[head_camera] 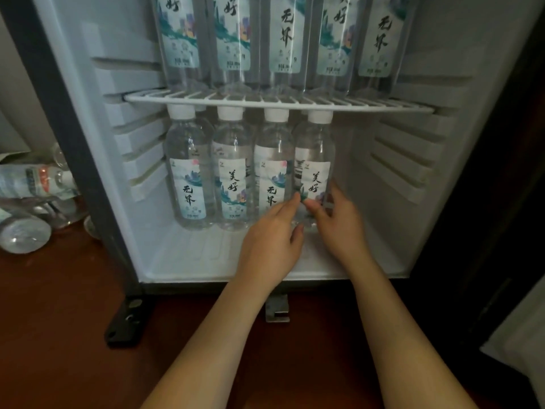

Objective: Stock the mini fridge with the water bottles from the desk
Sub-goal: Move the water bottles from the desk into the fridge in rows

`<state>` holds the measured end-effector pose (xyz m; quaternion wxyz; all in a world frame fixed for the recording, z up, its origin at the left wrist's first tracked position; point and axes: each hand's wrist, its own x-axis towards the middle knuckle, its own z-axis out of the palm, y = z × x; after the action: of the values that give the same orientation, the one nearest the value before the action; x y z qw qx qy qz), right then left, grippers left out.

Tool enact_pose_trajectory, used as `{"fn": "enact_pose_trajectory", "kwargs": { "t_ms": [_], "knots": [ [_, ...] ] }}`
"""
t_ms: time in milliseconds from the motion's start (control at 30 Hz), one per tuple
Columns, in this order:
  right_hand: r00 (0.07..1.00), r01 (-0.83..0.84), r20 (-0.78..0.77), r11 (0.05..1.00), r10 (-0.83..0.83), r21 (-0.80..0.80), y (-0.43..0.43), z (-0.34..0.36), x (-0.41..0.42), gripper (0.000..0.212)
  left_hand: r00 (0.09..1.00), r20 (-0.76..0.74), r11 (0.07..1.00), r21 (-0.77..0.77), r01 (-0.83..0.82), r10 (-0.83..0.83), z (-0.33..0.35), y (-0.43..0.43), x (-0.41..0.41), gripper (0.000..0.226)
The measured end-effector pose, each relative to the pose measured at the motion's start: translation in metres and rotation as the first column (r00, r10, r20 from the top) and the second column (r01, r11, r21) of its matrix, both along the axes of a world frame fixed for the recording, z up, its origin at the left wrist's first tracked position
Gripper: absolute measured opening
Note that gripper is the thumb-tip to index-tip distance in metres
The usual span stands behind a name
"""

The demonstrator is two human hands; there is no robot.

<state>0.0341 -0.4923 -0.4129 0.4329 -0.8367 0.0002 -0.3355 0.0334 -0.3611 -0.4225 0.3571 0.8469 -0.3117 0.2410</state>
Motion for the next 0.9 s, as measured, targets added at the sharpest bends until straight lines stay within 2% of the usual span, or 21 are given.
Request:
{"fn": "enact_pose_trajectory", "kwargs": {
  "t_ms": [300,433,567,667,733,767,833,900],
  "knots": [
    [1.0,-0.022,-0.003,1.0,0.022,-0.001,0.0,-0.002,0.002,0.034,0.998,-0.04,0.996,-0.075,0.041,-0.044,-0.003,0.001,0.001,0.058],
    [0.998,-0.042,-0.031,0.996,0.045,0.083,0.001,0.001,0.002,0.039,0.993,-0.098,0.99,-0.128,0.054,-0.066,-0.003,0.002,0.002,0.058],
    [0.998,-0.043,-0.043,0.996,0.046,0.078,0.002,0.004,0.0,0.04,0.996,-0.071,0.991,-0.122,0.051,-0.06,-0.004,0.002,0.001,0.054],
    [0.996,0.077,0.027,0.993,-0.079,0.093,0.007,0.011,-0.005,0.047,0.998,0.062,0.987,-0.158,0.026,-0.016,0.005,0.005,-0.005,0.041],
    [0.959,0.2,0.177,0.972,-0.221,0.127,0.016,0.017,-0.014,0.043,0.978,0.206,0.968,-0.249,0.02,0.032,0.015,0.015,-0.015,0.033],
    [0.93,0.208,0.281,0.969,-0.238,0.132,0.024,0.02,-0.02,0.035,0.957,0.279,0.954,-0.298,0.013,0.074,0.019,0.024,-0.021,0.03],
    [0.897,0.101,0.424,0.992,-0.123,0.074,0.048,0.028,-0.031,0.023,0.9,0.404,0.936,-0.353,-0.013,0.165,0.025,0.053,-0.031,0.025],
    [0.882,-0.032,0.467,0.998,0.057,-0.061,0.081,0.035,-0.039,0.022,0.828,0.493,0.925,-0.372,-0.077,0.267,0.026,0.091,-0.039,0.023]
  ]
}}
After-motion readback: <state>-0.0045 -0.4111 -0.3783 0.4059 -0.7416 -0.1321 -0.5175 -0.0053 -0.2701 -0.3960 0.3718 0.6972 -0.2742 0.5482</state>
